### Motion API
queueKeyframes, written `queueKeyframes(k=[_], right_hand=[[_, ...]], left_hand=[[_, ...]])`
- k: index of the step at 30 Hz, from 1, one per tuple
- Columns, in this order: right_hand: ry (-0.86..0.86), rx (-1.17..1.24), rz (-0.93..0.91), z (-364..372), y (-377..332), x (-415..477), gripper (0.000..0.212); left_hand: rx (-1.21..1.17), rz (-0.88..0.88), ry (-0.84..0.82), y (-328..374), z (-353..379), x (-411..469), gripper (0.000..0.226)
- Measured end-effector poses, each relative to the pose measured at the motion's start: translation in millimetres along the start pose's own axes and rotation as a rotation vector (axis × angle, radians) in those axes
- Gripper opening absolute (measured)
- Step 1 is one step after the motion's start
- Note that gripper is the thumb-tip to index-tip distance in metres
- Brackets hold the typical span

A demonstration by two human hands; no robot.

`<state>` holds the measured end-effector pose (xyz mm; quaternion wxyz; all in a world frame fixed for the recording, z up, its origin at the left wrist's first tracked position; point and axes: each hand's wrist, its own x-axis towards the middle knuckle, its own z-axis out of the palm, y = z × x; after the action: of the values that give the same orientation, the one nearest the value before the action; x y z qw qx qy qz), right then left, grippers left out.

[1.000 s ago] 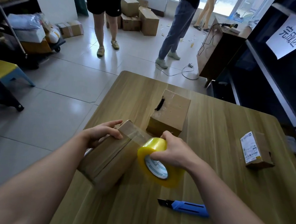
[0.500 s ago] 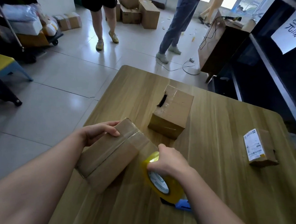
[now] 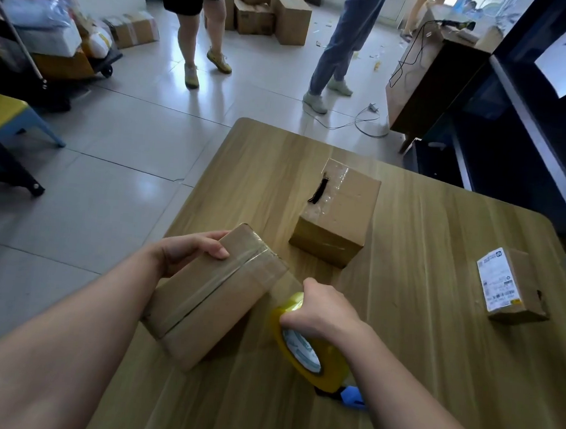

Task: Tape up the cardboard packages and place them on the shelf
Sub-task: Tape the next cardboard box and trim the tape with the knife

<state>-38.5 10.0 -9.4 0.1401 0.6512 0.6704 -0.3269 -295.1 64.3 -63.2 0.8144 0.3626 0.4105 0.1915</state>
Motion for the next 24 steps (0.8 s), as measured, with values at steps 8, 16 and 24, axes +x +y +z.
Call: queueKeyframes(k=[8,16,24], right_hand=[[-0.045,0.020,0.014,6,-5,11,0.049],[-0.066,0.023,-0.007,7,-5,15,0.036],[-0.142,0.060,0.004,4,-2,10,0.061]], left_hand=[[0.011,-0.043,-0.020,0,-7,2,0.101],[0.082,-0.136,0.076,11,-4,-1,0.102],[0.682,0.006,0.600,31,35,-5,0.082]])
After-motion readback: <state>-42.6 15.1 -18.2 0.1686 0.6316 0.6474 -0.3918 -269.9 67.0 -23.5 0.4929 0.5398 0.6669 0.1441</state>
